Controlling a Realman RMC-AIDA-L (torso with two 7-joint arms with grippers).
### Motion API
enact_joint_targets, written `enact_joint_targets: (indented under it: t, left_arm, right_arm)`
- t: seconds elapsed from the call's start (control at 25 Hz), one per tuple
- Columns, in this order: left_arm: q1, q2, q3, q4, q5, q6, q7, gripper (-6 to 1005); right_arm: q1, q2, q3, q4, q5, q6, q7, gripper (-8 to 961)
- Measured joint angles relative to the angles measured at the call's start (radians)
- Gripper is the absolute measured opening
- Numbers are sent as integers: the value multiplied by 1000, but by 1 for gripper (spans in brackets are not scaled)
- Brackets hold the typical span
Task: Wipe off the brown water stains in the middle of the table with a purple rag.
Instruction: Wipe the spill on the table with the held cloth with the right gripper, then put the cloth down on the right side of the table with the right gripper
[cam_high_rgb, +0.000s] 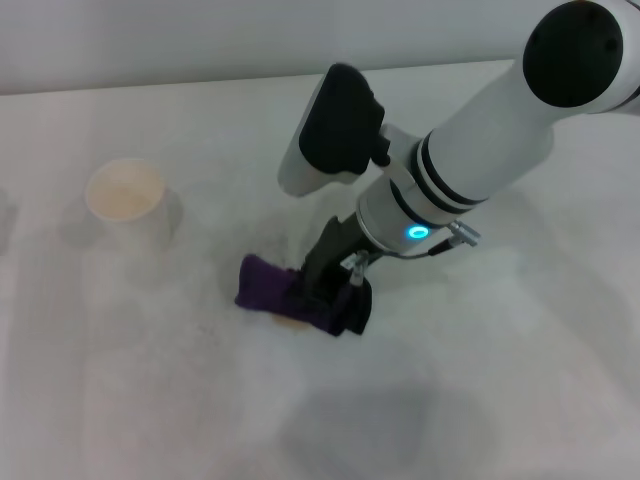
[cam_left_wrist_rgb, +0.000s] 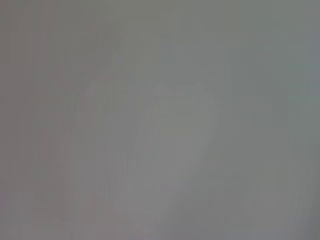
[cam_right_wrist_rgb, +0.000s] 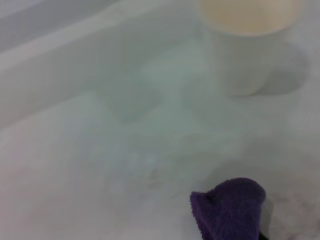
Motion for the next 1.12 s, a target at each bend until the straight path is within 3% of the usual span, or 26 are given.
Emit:
enact_joint_targets:
  t: [0.4, 0.8, 0.96, 1.0, 1.12]
  left_arm:
    - [2, 0, 0, 4, -39, 7, 0, 885]
    - [2, 0, 0, 5, -40, 7, 0, 885]
    - [7, 0, 0, 4, -40, 7, -7, 885]
    - [8, 0, 0, 4, -40, 7, -11, 885]
    - [9, 0, 0, 3, -40, 7, -11, 885]
  right_arm:
    - [12, -2, 0, 1, 15, 153, -29, 82]
    - [2, -4, -4, 37, 27, -54, -12, 85]
    - [-12, -15, 93, 89, 3, -91, 19, 88]
    - [-43, -15, 187, 93, -19, -86, 17, 89]
    - [-79, -17, 251, 73, -36, -72, 13, 91]
